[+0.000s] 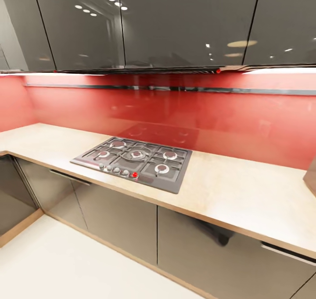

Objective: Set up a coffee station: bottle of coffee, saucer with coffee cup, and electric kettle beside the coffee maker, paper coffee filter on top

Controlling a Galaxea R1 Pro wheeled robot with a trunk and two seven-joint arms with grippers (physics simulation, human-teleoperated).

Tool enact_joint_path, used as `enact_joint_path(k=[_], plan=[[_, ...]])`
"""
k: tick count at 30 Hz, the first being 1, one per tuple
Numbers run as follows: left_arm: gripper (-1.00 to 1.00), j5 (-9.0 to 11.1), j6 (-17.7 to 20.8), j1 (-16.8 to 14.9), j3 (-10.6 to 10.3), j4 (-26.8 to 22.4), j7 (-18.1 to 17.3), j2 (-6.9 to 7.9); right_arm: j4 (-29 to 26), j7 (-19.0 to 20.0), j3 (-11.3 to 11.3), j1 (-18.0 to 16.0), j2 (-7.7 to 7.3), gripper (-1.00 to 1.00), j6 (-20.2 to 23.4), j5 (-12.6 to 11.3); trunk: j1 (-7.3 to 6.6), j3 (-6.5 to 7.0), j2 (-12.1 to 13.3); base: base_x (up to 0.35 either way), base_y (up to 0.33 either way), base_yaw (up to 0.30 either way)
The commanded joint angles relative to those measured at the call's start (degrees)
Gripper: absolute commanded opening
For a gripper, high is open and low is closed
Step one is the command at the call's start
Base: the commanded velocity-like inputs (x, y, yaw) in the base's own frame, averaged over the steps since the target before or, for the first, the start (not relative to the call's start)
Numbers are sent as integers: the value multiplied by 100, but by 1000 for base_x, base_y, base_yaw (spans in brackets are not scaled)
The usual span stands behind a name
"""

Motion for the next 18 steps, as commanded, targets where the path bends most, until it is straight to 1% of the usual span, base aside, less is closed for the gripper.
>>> enact_joint_path(k=[1,6,18], plan=[[100,35,-10,0,22,-1,2,5,5,1,0,-3,-1,100,-20,3,-23,10,39,0,0,262],[100,35,-11,0,22,-1,2,33,5,0,0,-3,-4,100,-21,3,-132,82,239,0,0,265],[100,38,-11,0,22,-9,2,32,5,-8,0,-3,-1,100,-24,3,-396,256,721,0,0,266]])
